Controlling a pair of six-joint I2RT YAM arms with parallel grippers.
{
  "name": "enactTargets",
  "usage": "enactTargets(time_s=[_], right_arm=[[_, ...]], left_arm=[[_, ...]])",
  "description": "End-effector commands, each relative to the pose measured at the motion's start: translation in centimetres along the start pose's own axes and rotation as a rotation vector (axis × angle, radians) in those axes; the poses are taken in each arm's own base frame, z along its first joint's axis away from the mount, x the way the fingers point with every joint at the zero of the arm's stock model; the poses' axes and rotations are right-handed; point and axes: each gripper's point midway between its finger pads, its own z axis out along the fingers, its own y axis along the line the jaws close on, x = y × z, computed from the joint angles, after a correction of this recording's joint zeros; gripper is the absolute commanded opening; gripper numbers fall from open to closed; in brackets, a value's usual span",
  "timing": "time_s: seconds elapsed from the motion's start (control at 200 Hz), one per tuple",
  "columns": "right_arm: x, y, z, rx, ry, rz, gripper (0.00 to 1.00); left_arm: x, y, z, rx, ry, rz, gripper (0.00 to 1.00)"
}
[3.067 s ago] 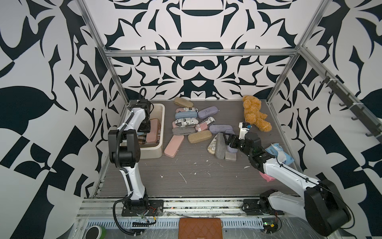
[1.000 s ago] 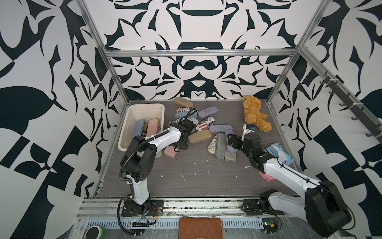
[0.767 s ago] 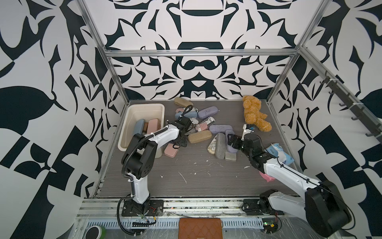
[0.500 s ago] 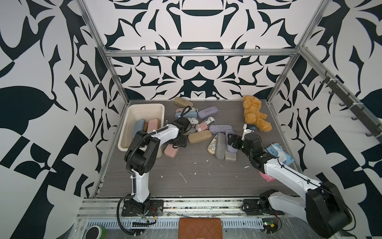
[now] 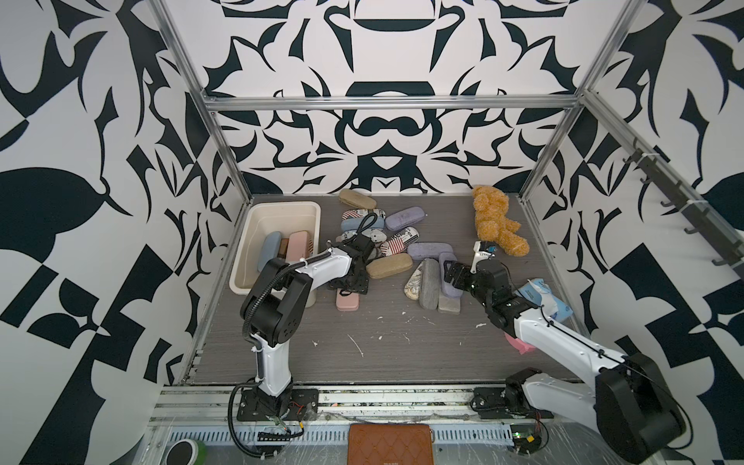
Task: Put the glasses cases into the storage boxes
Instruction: Pick up the glasses case at the center of the board.
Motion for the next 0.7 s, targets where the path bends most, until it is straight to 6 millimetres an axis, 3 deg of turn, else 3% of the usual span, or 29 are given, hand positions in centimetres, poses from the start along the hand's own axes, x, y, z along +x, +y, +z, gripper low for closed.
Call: enactTargets(time_s=[0.0,0.19,0.335,0.45,0.57,0.695], right_arm=[[-2.1,2.1,-0.2,-0.078,-0.047,0.003,0.89],[-1.3,6.2,-0.3,-0.289,0.001,-0.035,0.89],[1.1,11.0,-0.5,-0.483,0.112,-0.12,0.89],[3.1,14.1,-0.8,-0.63,0.216,-0.157,0.88],[4.2,14.9,-0.7,-0.653,0.254,-0.178,0.87],[4.2,14.4,-0.2,-0.621,0.245,-0.184,0.87]], left_arm=[[3.1,-0.6,1.8,0.01,0.109,-0.007,0.8],[4.6,-0.6,2.3,-0.001,0.138,-0.008,0.84],[5.9,-1.3,2.8,0.034,0.184,-0.01,0.84],[6.3,-1.1,2.7,0.009,0.177,0.008,0.76],[6.7,-1.1,2.1,0.013,0.176,0.011,0.69],[6.5,-1.3,-0.3,0.013,0.133,0.04,0.69]])
